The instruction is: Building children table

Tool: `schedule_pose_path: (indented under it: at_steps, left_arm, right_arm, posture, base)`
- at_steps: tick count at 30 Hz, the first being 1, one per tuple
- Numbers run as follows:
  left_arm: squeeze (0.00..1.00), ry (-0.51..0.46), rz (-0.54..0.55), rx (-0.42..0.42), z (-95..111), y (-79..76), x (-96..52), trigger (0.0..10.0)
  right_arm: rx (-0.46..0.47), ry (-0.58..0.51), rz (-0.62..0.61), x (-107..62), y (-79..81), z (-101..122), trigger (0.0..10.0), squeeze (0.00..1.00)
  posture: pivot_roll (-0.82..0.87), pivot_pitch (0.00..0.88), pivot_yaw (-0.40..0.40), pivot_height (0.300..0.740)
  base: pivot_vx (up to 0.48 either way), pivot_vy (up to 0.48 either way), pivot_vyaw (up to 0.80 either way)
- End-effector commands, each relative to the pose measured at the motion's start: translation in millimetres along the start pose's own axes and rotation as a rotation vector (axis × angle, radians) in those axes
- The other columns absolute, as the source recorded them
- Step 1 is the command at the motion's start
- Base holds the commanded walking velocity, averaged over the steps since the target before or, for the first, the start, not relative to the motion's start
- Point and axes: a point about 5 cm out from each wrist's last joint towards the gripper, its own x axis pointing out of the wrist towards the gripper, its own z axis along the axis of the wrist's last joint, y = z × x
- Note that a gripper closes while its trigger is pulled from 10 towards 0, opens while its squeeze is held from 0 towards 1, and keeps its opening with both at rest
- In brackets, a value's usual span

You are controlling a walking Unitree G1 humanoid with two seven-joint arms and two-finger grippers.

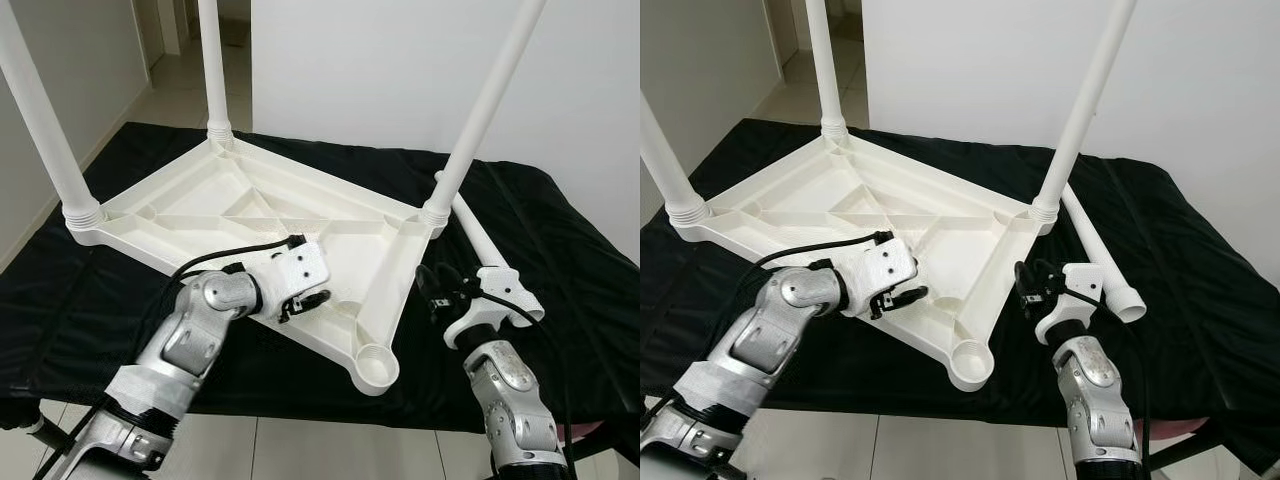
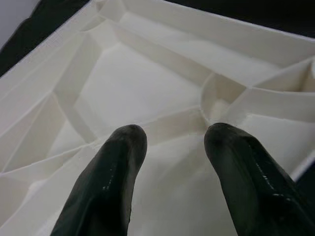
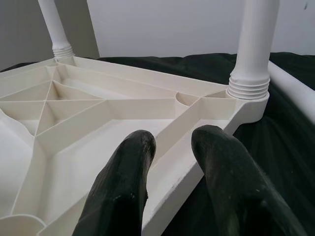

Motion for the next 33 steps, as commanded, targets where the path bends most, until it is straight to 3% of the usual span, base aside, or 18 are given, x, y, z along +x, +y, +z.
schedule_pose_path:
  at_steps: [1, 2, 8, 9, 25, 26, 27, 28, 29, 33]
  left_arm:
    - [0.33, -0.008, -0.033, 0.009, 0.1, -1.2, -0.7, 10.0]
    - [1.00, 0.004, -0.038, 0.005, -2.9, 1.3, -2.3, 10.0]
    - [1.00, 0.075, -0.050, 0.029, -14.6, 7.2, -1.9, 10.0]
    - [0.00, 0.100, -0.054, 0.047, -18.2, 7.9, 0.1, 10.0]
    - [0.00, 0.164, -0.008, 0.067, -17.3, 22.4, 23.0, 10.0]
    - [0.00, 0.169, -0.016, 0.067, -17.7, 22.3, 24.6, 8.3]
    - [0.00, 0.169, -0.016, 0.067, -17.7, 22.3, 24.6, 8.3]
    - [0.00, 0.175, -0.033, 0.081, -18.5, 21.3, 27.2, 3.1]
    - [0.00, 0.186, -0.055, 0.096, -20.1, 19.6, 30.1, 9.5]
    - [0.00, 0.219, -0.093, 0.136, -24.6, 16.6, 34.7, 10.0]
  right_arm:
    - [-0.013, -0.002, -0.018, -3.7, -6.3, 1.2, 10.0, 0.00]
    - [-0.016, 0.001, -0.020, -5.0, -7.7, 0.7, 10.0, 0.00]
    - [-0.025, 0.005, -0.040, -8.2, -13.4, 0.6, 10.0, 0.00]
    - [-0.027, 0.004, -0.047, -8.9, -14.9, 0.9, 10.0, 0.00]
    - [-0.034, -0.003, -0.064, -10.6, -16.9, 3.1, 10.0, 0.00]
    - [-0.035, -0.003, -0.065, -10.7, -17.0, 3.1, 10.0, 0.00]
    - [-0.035, -0.003, -0.065, -10.7, -17.0, 3.1, 10.0, 0.00]
    - [-0.036, -0.004, -0.066, -10.9, -17.4, 3.3, 10.0, 0.00]
    - [-0.037, -0.004, -0.068, -11.1, -17.9, 3.6, 10.0, 0.00]
    - [-0.040, -0.004, -0.072, -11.7, -18.9, 4.1, 10.0, 0.00]
  posture:
    - [-0.04, 0.000, -0.054, 0.740]
    - [-0.04, 0.000, -0.054, 0.740]
    - [-0.04, 0.000, -0.049, 0.740]
    - [-0.04, 0.000, -0.049, 0.740]
    - [-0.05, 0.000, -0.035, 0.740]
    - [-0.05, 0.000, -0.032, 0.740]
    - [-0.05, 0.000, -0.032, 0.740]
    - [-0.05, 0.000, -0.029, 0.740]
    - [-0.05, 0.000, -0.029, 0.740]
    - [-0.06, 0.000, -0.022, 0.740]
  base:
    - [0.000, 0.000, 0.00]
    - [0.000, 0.000, 0.00]
    - [0.000, 0.000, 0.00]
    - [0.000, 0.000, 0.00]
    - [0.000, 0.000, 0.00]
    - [0.000, 0.000, 0.00]
    - [0.000, 0.000, 0.00]
    - [0.000, 0.000, 0.00]
    - [0.000, 0.000, 0.00]
    - [0.000, 0.000, 0.00]
